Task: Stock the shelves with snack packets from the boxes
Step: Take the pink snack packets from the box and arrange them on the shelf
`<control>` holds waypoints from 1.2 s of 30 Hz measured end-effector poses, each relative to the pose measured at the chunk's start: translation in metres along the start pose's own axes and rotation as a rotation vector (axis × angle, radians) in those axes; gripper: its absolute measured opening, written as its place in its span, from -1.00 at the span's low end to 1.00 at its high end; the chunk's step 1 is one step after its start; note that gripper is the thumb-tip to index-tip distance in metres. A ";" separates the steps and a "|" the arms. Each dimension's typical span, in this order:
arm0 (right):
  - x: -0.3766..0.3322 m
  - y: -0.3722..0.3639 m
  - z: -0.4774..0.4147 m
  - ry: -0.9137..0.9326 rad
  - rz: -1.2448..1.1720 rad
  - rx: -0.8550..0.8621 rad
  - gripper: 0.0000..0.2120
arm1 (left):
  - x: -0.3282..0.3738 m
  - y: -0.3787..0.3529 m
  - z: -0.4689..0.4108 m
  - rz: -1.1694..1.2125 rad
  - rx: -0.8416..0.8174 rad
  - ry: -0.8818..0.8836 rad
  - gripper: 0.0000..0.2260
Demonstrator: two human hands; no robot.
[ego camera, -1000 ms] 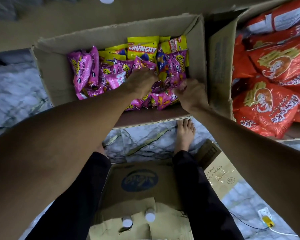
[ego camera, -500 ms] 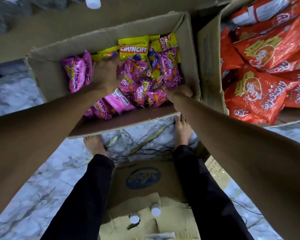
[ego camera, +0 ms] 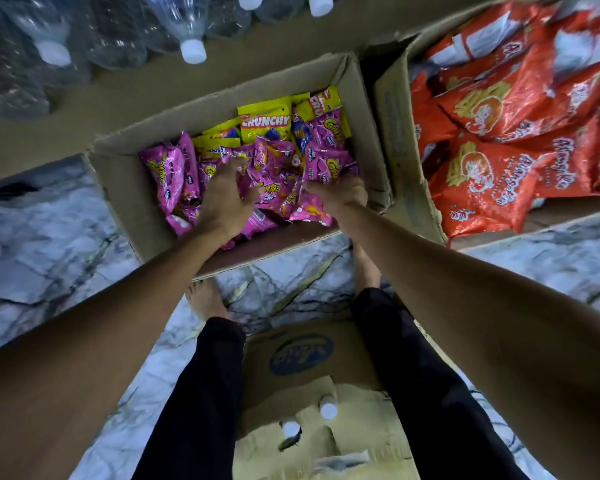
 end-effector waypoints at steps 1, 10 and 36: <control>0.001 -0.001 0.007 0.004 0.012 -0.068 -0.37 | 0.007 0.006 0.010 -0.011 0.002 0.026 -0.64; -0.022 0.047 0.140 0.221 0.086 -0.185 -0.08 | 0.046 0.068 0.103 0.264 0.004 0.265 -0.71; -0.109 0.227 0.550 0.640 0.179 -0.322 -0.20 | 0.246 0.333 0.368 0.666 0.128 0.191 -0.88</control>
Point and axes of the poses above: each hand's wrist, its own z-axis away from the middle knuckle, its own y-axis out of the back of the hand, x = y × z, the point moved 8 cm from there along -z, towards the middle knuckle, and after that the axes turned 1 degree about -y, right-handed, at the moved point
